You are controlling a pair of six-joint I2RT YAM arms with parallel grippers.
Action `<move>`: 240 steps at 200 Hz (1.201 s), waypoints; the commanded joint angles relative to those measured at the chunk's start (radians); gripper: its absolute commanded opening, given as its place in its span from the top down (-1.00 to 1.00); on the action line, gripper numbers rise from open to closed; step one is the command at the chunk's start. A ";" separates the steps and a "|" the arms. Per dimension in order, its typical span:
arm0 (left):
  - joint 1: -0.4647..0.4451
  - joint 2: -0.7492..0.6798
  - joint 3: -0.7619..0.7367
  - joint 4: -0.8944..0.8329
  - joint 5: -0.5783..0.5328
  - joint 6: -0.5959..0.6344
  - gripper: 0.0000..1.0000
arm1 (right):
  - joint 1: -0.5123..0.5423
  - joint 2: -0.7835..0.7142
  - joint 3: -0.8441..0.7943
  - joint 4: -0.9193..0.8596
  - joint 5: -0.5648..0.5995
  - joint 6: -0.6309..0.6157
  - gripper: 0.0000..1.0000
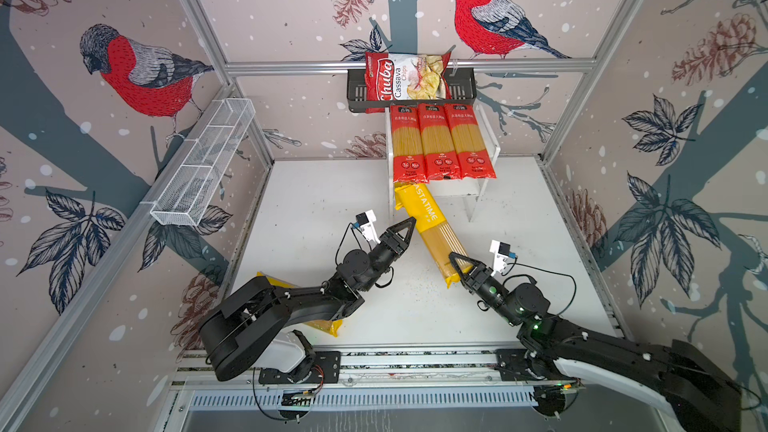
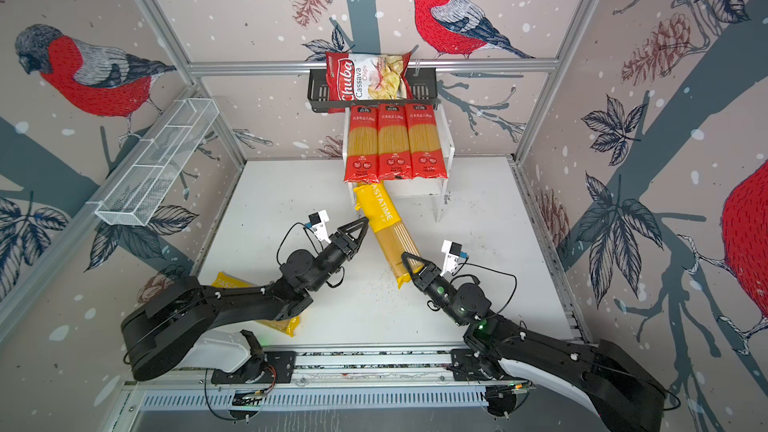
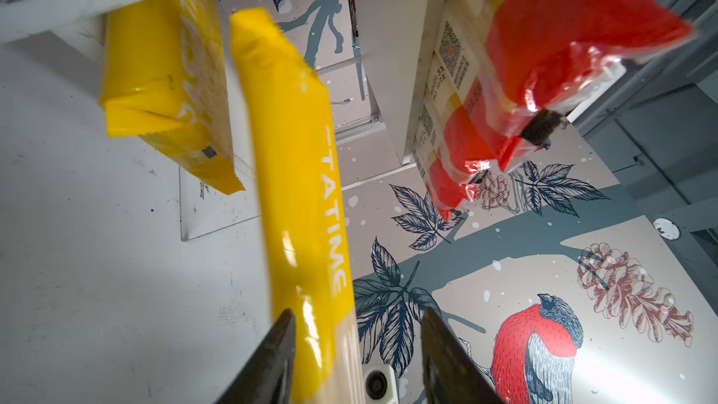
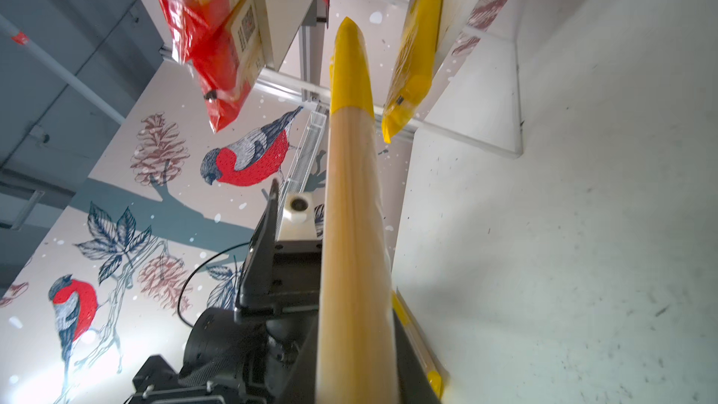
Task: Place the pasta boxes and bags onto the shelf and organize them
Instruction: 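Lower the bag into the shelf front beside the other yellow bag, then push the bag under the shelf with the right gripper while the left withdraws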
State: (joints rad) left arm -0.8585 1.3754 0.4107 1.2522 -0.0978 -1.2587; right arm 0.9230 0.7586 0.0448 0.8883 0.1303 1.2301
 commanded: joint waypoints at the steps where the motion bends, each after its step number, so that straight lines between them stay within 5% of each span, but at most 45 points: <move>1: -0.002 -0.037 -0.019 0.006 0.014 0.033 -0.04 | -0.031 -0.058 0.019 -0.028 0.040 -0.001 0.76; 76: -0.002 -0.317 -0.152 -0.270 -0.091 0.117 -0.06 | -0.213 -0.006 0.115 -0.021 -0.032 -0.004 0.84; 158: 0.000 -0.635 -0.235 -0.623 -0.215 0.163 -0.07 | -0.262 0.522 0.364 0.217 0.045 0.060 0.80; 240: 0.001 -0.619 -0.264 -0.600 -0.197 0.148 -0.07 | -0.320 0.895 0.576 0.382 -0.028 0.230 0.48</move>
State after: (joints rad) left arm -0.8593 0.7479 0.1509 0.6312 -0.2974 -1.1191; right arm 0.6163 1.6096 0.5823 1.1069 0.1555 1.4136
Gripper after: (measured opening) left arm 0.536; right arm 0.213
